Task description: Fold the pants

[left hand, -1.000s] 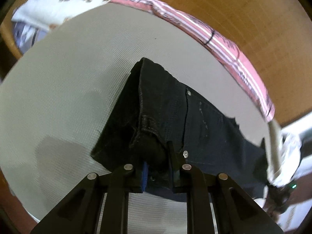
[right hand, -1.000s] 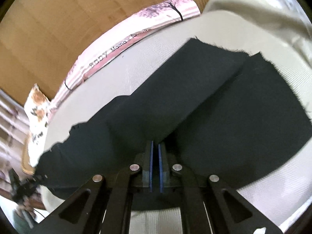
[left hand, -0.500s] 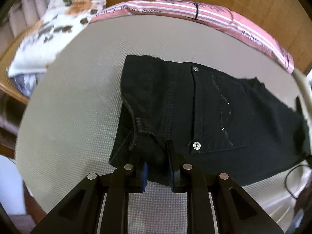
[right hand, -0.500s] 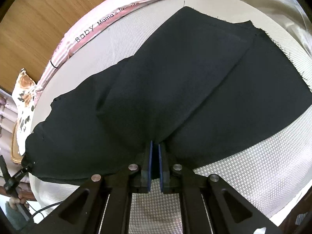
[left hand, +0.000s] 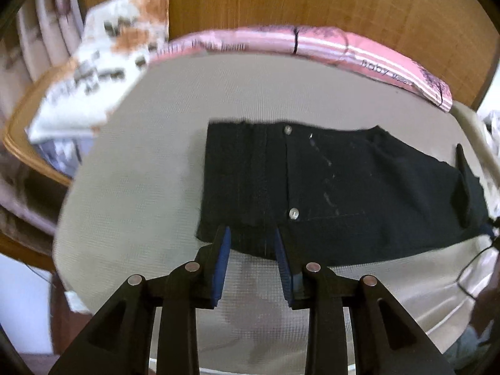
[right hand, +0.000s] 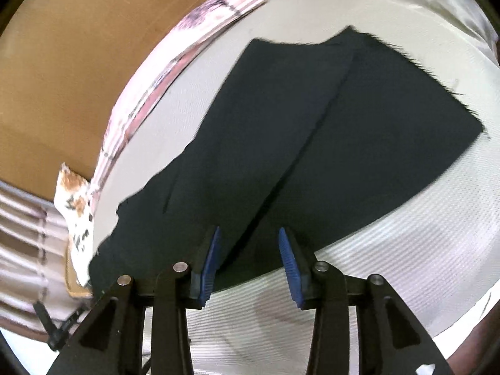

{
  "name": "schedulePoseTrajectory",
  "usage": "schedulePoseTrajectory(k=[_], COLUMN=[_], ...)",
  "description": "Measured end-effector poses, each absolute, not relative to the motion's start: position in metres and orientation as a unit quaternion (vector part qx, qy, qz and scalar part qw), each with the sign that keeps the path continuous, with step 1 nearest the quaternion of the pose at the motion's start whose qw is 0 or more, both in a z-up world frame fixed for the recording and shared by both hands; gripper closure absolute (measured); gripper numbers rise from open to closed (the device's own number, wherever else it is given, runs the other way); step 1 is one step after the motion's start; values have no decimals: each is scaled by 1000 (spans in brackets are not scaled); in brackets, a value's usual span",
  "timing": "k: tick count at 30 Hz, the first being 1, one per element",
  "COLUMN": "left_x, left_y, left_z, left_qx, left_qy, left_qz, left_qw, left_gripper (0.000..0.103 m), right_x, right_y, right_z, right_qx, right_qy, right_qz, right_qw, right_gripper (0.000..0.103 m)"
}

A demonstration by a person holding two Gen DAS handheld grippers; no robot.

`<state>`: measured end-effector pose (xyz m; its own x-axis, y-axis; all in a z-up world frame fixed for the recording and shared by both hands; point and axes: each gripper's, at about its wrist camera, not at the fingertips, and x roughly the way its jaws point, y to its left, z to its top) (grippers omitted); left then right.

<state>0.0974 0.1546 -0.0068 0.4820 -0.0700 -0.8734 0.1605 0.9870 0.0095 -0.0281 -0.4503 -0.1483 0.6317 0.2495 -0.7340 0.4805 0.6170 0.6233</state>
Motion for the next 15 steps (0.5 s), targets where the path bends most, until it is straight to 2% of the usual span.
schedulePoseTrajectory(k=[6,15], left_x=[86,77], left_y=[75,-104], left_z=[14,-27], left_qx=[99,157], left_qy=[432,435], left_qz=[-175,-376], left_qw=[879,803], left_gripper=[71,71], right_x=[-19,5], right_y=[-501,-557], right_z=[-156,-175], right_qx=[472,490], right_qy=[392,380], right_qz=[-81,-101], right_qw=[786,778], right_gripper=[66,66])
